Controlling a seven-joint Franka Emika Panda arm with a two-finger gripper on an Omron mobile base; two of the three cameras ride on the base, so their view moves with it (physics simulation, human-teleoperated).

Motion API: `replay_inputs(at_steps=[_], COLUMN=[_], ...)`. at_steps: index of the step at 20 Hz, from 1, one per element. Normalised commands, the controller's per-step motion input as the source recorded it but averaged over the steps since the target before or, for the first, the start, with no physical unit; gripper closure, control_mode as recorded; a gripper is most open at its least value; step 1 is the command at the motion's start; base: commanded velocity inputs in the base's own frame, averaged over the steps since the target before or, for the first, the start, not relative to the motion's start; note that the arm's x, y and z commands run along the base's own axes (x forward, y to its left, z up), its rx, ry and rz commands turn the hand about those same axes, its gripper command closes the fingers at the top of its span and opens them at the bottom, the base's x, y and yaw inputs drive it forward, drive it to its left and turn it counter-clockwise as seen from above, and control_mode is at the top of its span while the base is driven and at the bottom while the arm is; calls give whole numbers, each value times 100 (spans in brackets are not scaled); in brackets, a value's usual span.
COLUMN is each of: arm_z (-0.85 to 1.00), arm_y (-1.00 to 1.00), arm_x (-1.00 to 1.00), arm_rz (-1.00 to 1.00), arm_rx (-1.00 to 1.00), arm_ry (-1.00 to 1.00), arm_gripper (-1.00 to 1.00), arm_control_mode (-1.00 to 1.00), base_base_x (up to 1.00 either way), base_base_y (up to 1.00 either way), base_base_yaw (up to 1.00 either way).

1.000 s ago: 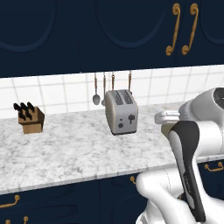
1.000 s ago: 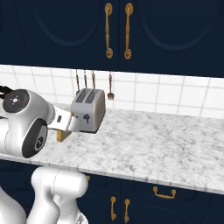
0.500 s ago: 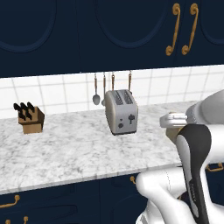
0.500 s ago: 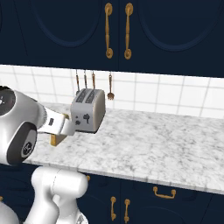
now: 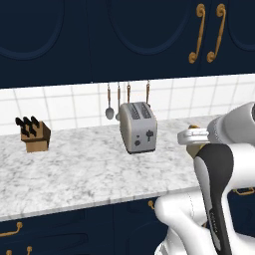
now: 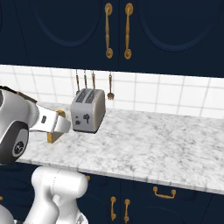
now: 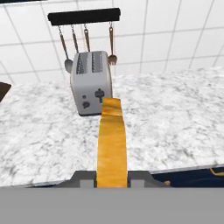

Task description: Start the toaster. Once the lever pops up, take the bread to the plate on the dining counter.

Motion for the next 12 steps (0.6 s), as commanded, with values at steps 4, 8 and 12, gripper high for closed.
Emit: replay_inputs(at_steps=[4,8,12], arm_z=[0,0,0], arm_y=[0,0,0], arm_x=[0,0,0], arm_rz=[2,1,0], arm_rx=[0,0,0], arm_ry=[-1,-1,0], arm_gripper=[100,100,100], arm_control_mode=[-100,-100,100], base_base_x=[0,0,-20], base_base_y=[0,0,0], base_base_yaw=[0,0,0])
